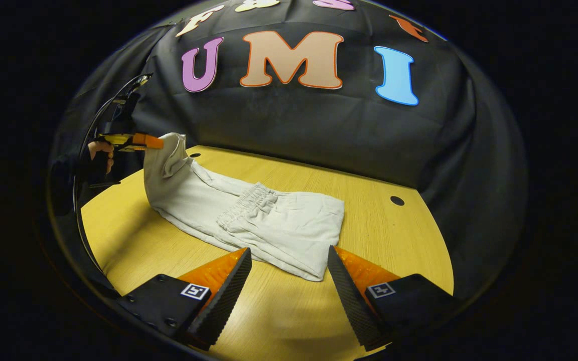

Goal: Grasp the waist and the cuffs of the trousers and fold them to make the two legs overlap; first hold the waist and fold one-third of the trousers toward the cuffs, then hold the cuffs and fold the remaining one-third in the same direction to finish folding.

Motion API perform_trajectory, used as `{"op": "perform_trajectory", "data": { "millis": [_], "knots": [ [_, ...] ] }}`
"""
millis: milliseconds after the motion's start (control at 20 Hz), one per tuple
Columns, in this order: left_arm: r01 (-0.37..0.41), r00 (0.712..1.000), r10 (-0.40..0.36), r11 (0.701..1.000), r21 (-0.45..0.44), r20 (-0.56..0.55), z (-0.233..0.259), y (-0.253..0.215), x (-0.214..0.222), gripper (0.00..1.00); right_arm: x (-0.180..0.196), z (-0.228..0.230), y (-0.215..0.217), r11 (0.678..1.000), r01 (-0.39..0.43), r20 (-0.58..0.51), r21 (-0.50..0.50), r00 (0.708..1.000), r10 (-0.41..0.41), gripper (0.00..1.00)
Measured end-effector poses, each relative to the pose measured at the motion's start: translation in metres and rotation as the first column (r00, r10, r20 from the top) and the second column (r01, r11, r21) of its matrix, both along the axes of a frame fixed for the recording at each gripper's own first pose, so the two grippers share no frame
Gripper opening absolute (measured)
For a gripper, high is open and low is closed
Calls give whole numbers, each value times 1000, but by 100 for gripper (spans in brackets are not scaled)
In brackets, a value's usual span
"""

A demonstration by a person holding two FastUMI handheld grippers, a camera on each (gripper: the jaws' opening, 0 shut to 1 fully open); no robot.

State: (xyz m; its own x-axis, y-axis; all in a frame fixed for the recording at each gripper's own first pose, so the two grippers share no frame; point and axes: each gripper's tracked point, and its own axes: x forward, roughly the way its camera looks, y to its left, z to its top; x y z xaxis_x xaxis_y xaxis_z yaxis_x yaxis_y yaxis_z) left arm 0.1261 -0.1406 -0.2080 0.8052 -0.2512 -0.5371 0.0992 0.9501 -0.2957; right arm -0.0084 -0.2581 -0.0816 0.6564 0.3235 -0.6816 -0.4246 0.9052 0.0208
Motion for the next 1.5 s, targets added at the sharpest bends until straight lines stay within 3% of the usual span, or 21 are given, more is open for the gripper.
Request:
{"op": "perform_trajectory", "data": {
  "millis": [400,750,1500],
  "knots": [
    [135,987,-133,991,-18,91,46,-97,-2,0,-6,12,-44,998,57,26,25,998,-58,98],
    [266,954,-258,963,-36,150,77,-187,-9,0,-13,16,-90,990,140,29,24,990,-140,99],
    [545,830,-523,834,-86,196,98,-367,-77,0,-30,26,-149,967,254,49,-3,966,-254,99]
  ]
}}
